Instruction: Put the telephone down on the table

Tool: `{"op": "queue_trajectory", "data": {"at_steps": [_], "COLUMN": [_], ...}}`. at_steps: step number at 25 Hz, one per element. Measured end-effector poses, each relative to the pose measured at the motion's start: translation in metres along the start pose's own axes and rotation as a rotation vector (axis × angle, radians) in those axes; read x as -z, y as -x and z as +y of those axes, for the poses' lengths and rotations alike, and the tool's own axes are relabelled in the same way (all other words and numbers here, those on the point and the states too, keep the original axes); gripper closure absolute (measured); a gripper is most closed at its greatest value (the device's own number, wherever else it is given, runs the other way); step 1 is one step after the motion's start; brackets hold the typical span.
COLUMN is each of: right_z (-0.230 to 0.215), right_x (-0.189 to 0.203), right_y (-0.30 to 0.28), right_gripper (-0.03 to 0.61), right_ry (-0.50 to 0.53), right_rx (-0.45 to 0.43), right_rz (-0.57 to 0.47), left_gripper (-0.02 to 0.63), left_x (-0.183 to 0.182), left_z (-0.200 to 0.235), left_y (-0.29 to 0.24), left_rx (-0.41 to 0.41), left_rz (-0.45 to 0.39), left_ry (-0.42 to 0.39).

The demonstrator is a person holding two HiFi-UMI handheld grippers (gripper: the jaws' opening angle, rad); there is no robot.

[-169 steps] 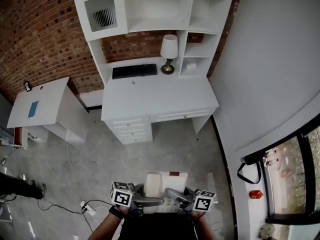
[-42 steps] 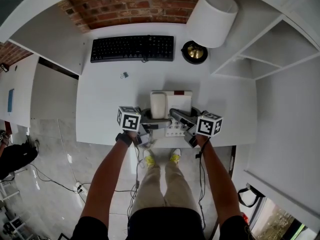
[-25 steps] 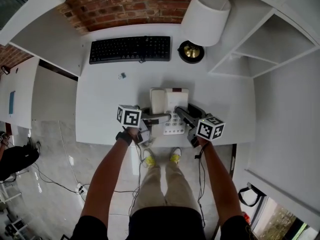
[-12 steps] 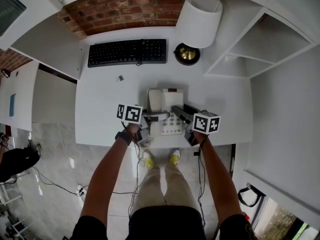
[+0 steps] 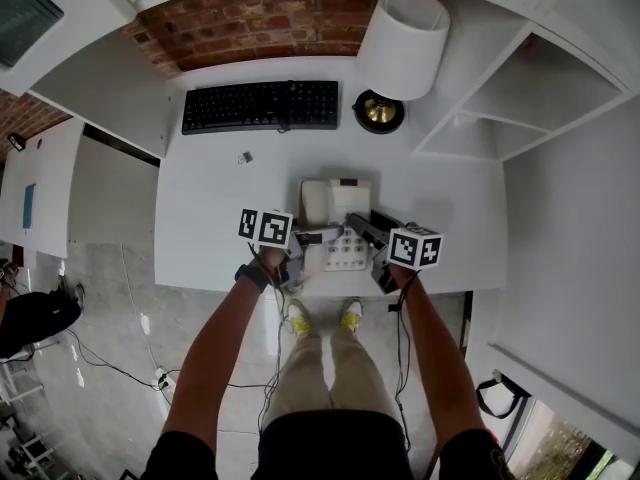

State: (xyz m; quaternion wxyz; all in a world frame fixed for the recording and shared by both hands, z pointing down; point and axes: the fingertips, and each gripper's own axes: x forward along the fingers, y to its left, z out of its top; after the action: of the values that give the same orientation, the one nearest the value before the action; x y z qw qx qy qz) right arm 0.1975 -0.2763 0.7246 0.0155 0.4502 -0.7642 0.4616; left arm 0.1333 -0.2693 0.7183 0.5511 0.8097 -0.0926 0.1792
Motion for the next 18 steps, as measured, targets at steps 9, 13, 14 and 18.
{"op": "queue_trajectory", "data": {"at_steps": [9, 13, 14, 18], "right_z": [-0.0009, -0.0006, -0.0003, -0.0007], "right_x": [-0.0008, -0.0048, -0.0054, -0.0036], "right_y": [0.0000, 0.0016, 0.0017, 0.0020], "right_gripper": [0.356, 0.357, 0.357, 0.360], "right_ry": [0.000, 0.024, 0.025, 0.022], "right_rx": [0.002, 0.014, 0.016, 0.018], "right_rz": [-0.001, -0.010, -0.013, -0.014], "left_gripper": [0.110, 0.110, 0.110, 0.101], "left_x": [0.0016, 0.0019, 0.0018, 0.0020], "left_z": [0.0031, 0.0040, 0.0044, 0.0051], "left_y": [0.0007, 0.0008, 0.0007, -0.0002], "left_rx": [-0.043, -0.078, -0.088, -0.129], "left_rz": [0.045, 0.053, 0.053, 0.043], "left_ry": [-0.008, -0.011, -0.010, -0.009]}}
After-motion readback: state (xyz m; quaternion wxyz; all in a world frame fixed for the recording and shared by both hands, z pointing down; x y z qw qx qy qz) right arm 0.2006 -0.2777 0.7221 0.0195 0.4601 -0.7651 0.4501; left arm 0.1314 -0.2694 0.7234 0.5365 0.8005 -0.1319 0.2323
